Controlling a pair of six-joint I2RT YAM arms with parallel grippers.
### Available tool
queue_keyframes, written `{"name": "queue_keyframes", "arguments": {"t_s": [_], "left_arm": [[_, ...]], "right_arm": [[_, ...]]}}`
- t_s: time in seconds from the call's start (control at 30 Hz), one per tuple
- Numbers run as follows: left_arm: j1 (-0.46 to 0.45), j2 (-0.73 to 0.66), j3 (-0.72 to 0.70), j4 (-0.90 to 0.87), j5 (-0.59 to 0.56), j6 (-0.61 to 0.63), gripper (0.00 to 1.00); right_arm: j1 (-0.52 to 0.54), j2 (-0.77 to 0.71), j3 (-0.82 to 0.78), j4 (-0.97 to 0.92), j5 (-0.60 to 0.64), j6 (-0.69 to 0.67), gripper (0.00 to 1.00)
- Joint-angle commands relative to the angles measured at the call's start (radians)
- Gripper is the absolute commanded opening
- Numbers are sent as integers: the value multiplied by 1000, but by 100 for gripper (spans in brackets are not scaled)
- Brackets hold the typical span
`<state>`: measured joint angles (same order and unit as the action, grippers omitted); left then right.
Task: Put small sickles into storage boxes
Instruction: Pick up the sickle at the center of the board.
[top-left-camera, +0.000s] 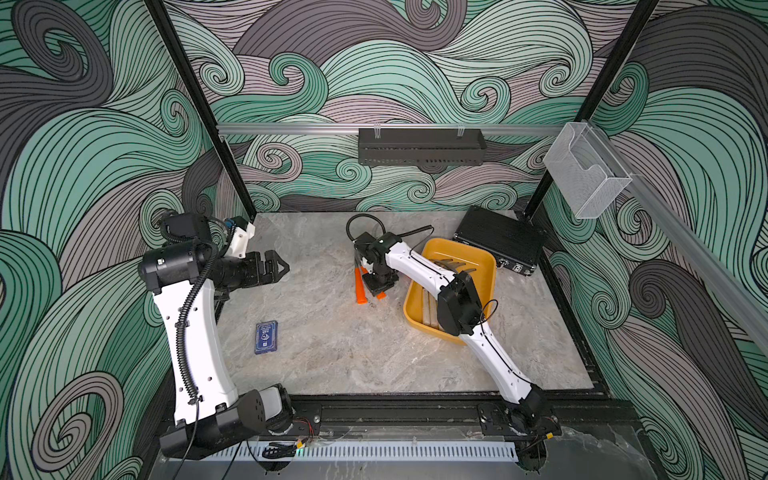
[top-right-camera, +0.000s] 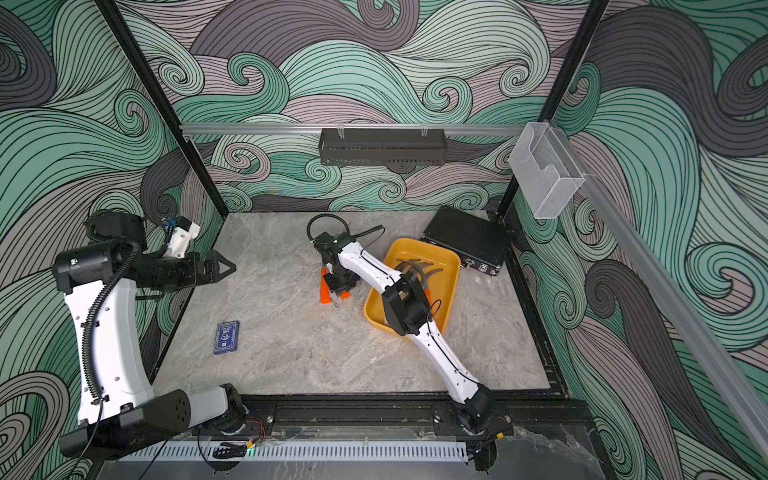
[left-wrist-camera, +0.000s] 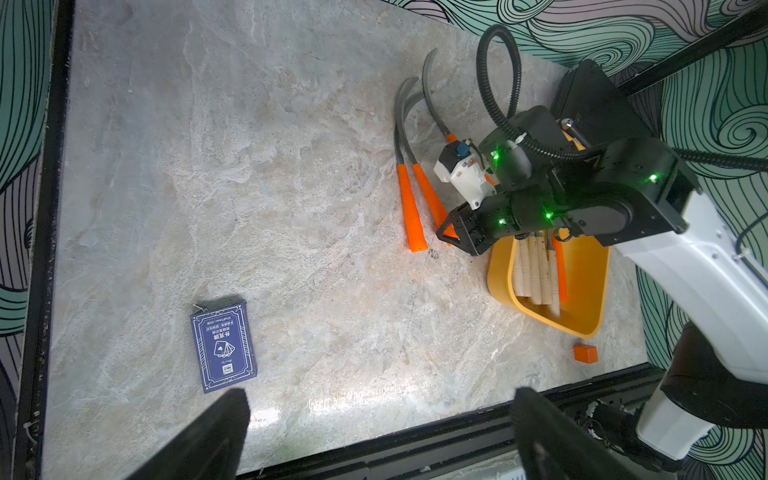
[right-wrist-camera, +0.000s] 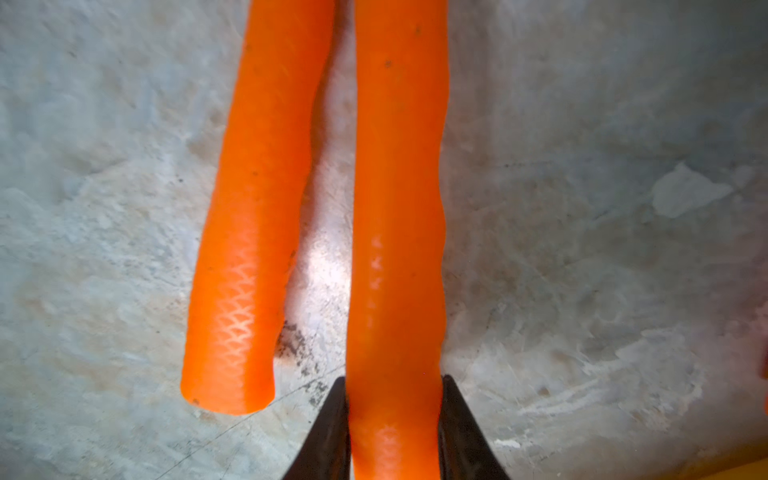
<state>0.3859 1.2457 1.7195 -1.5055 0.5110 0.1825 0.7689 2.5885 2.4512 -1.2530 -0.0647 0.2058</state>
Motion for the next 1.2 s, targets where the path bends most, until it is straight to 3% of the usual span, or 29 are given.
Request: {"name": "queue_keyframes", "arguments": {"t_s": [0.0,0.33,0.57,0.83,1.17], "left_arm": [[5,-12,28,-6,26,-9,99],[5,-20,40,-9,29,-1,99],[5,-20,53,-12,31,3,99],[5,-26,58,-29,38,11,98],[5,-31,58,-33,60,6,99]], "right_arm": [[-8,-68,31,-14,-14,2,0],[-23,-109,57,-16,-79,33,0],[-34,-239,-18,-17,-114,27,0],[-45,-458,-228,-16,-173,-9,0],[-61,-776,-636,-9,-141,-27,0]]}}
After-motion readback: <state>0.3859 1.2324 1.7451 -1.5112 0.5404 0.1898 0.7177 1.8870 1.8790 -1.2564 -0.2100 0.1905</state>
